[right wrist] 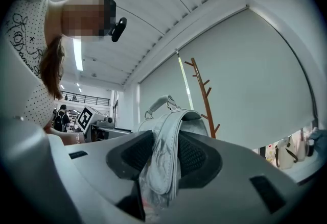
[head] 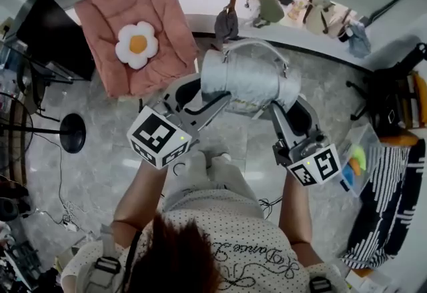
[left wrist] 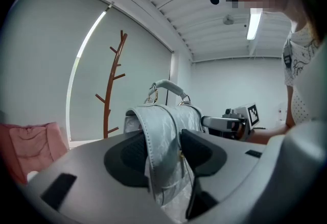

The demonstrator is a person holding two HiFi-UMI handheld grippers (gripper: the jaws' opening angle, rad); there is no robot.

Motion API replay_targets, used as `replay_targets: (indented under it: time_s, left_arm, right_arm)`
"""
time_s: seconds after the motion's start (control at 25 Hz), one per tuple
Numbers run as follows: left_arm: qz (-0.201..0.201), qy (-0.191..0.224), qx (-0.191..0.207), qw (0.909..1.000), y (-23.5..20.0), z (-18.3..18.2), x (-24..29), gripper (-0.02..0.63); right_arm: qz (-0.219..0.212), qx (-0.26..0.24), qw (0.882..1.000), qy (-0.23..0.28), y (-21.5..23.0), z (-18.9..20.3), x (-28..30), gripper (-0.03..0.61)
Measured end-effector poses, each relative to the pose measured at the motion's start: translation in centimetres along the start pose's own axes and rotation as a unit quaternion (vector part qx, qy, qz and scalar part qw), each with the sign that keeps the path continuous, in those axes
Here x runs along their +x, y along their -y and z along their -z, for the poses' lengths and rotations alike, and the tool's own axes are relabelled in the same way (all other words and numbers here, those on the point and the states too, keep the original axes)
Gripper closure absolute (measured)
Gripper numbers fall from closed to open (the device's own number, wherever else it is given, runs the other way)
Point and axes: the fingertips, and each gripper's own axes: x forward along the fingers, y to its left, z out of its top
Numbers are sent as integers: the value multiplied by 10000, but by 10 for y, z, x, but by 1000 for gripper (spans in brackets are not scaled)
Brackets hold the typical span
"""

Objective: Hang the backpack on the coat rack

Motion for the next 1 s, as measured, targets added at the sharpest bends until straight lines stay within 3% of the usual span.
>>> replay_targets:
  time_s: [0.32,0.56,1.0]
  left_arm:
    - [-202,-12,-12,9998,22,-6,31,417]
    - [-267,-18,41,9996,15,-12,51,417]
    - [-65,-29,-81,9999,-62,-13,118,416]
  right_arm:
    - [-222,62,9997,30,33,-10,-22,420]
    - [-295,104,9995,94,55,-14,-16,420]
    - [-98,173,9998,2,128,-7,48,420]
